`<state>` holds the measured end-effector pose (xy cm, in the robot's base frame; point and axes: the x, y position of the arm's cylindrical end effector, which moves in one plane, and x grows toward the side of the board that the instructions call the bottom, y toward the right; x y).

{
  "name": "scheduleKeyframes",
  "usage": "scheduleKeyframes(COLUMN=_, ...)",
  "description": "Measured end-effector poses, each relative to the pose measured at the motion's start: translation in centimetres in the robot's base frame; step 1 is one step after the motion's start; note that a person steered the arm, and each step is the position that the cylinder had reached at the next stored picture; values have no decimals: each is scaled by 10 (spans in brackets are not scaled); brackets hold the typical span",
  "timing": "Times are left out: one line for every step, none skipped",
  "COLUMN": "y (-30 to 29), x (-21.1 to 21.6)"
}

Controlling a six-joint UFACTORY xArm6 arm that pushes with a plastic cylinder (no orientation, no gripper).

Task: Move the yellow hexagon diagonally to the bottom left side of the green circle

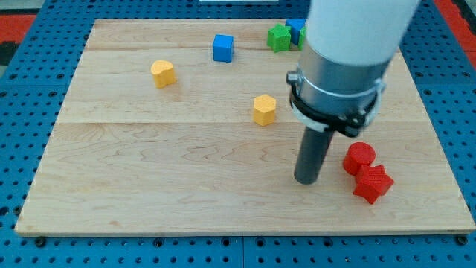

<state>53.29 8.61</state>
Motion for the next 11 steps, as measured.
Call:
scheduleKeyframes(y=2, x=-43)
scheduleKeyframes(y=3, x=-83)
scheduleKeyframes(y=3, x=-101)
scheduleKeyframes(y=6, x=-117)
scheduleKeyframes(y=20, x=-116)
scheduleKeyframes(y=3, x=-88)
scheduleKeyframes(y=3, x=-54)
scheduleKeyframes(y=-50, x=-72)
scheduleKeyframes(y=-62, x=-109)
scheduleKeyframes(y=-27, x=-138)
scheduleKeyframes(y=-87, x=-134)
